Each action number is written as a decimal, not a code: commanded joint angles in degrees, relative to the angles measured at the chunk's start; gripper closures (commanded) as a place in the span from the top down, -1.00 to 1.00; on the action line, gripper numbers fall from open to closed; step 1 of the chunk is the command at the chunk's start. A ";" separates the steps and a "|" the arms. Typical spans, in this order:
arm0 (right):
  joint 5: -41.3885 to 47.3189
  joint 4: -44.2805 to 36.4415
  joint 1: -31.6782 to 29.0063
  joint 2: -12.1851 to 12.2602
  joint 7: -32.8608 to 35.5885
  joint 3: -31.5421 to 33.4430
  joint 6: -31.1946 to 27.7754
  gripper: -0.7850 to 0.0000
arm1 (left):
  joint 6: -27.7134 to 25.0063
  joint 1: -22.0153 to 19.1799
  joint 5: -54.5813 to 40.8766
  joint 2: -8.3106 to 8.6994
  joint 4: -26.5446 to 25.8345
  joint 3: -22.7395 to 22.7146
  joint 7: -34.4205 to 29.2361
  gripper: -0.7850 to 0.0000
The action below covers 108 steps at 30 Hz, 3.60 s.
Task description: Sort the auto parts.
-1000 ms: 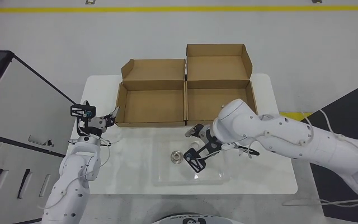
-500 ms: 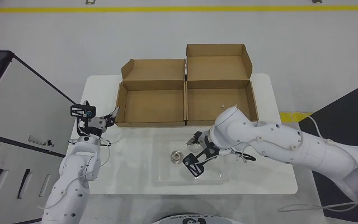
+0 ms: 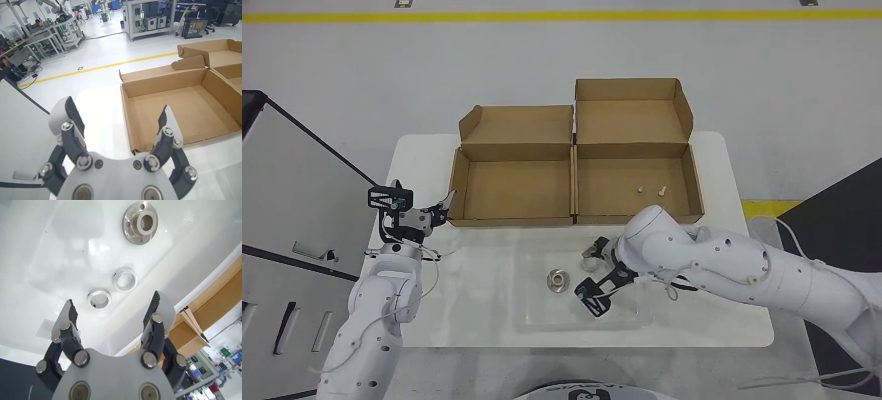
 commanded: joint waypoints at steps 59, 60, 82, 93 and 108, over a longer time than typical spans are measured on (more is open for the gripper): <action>-1.63 -2.87 1.63 -1.04 -2.13 0.00 0.00 0.44 | 0.00 0.00 0.00 0.00 0.00 0.00 0.00 1.00; -1.37 -2.78 1.57 -1.07 -1.87 0.00 0.00 0.45 | 0.00 0.00 0.00 0.00 0.00 0.00 0.00 1.00; 0.70 2.07 -0.24 -1.69 -0.01 0.00 0.00 0.49 | 0.00 0.00 0.00 0.00 0.00 0.00 0.00 1.00; -1.90 2.77 0.07 -0.95 -0.01 0.00 0.00 0.42 | 0.00 0.00 0.00 0.00 0.00 0.00 0.00 1.00; -6.63 3.69 -1.33 -2.11 -0.01 0.00 0.00 0.34 | 0.00 0.00 0.00 0.00 0.00 0.00 0.00 1.00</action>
